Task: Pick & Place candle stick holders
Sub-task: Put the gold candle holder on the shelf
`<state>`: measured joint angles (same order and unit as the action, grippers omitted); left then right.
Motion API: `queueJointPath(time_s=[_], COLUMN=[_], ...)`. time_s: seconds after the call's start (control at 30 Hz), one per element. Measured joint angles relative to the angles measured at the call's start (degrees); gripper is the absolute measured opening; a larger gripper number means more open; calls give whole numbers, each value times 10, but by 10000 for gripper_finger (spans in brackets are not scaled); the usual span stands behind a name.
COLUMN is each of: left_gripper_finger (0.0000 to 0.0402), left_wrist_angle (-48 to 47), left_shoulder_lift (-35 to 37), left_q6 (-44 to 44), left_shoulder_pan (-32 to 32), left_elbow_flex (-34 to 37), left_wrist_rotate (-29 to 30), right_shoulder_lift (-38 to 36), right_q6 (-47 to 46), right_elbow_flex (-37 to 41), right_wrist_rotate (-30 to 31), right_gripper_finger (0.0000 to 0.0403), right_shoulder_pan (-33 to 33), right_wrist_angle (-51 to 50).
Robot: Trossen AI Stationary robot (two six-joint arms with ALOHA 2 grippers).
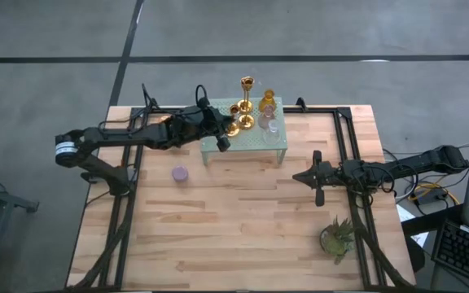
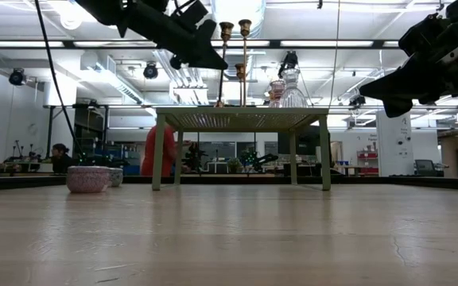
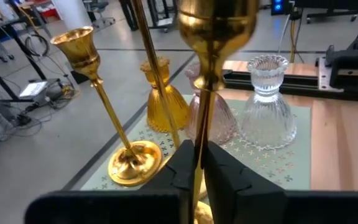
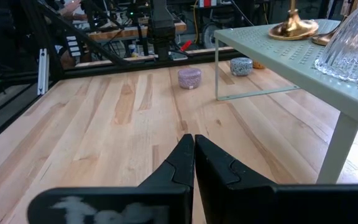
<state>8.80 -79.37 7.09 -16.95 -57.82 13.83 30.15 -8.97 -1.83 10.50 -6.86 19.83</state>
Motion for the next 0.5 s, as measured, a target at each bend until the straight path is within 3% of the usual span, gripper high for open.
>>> queueJointPath(time_s=[0.5], left_gripper_finger=[21], left_wrist_angle=[59], left_shoulder_lift=[0], left_q6=[-78], left_shoulder_pan=[0], left_elbow_flex=[0], left_wrist_rotate=[-68], right_shoulder_lift=[0], right_q6=[0], right_elbow_flex=[0], right_wrist_rotate=[0], right_gripper_finger=[9], right_shoulder_pan=[0], right_wrist_angle=[0])
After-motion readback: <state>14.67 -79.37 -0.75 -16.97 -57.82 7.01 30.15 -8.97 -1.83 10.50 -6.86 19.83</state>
